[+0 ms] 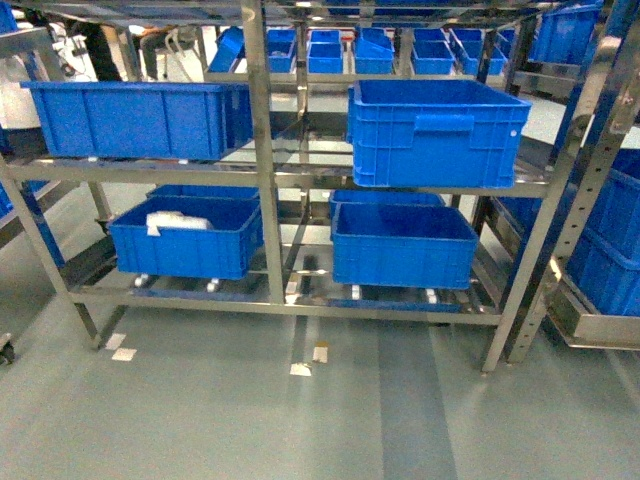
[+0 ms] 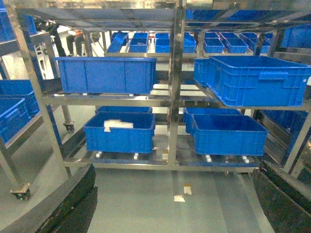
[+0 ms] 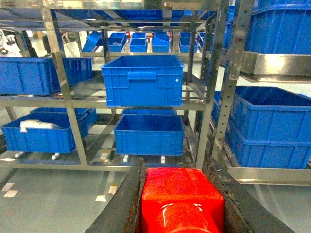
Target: Pick red block from blue box to shelf
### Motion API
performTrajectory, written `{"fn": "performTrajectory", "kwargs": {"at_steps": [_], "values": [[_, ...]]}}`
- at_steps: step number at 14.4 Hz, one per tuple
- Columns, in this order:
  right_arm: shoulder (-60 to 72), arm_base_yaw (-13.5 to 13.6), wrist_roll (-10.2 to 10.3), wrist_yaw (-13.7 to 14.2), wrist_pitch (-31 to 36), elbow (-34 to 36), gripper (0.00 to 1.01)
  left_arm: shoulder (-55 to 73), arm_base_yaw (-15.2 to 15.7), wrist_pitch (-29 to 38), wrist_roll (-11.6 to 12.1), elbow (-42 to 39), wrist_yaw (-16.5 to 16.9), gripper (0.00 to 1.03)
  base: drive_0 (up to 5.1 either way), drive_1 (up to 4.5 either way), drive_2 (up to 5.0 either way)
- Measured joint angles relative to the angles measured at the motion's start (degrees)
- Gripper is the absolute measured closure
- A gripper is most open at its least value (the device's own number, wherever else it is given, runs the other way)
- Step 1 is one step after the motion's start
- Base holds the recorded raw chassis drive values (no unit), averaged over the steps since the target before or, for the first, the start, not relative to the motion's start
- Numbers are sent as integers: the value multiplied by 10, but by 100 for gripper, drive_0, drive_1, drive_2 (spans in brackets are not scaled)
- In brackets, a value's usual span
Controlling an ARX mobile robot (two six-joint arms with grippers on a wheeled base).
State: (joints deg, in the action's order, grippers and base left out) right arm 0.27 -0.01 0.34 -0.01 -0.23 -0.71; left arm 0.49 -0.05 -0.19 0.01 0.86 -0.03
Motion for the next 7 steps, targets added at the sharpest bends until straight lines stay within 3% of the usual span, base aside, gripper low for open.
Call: {"fn": "performTrajectory", "kwargs": {"at_steps": [7], "values": [[0,0,0,0,1,0,73,0,0,0,0,0,0,5,-162,-162,-162]]}}
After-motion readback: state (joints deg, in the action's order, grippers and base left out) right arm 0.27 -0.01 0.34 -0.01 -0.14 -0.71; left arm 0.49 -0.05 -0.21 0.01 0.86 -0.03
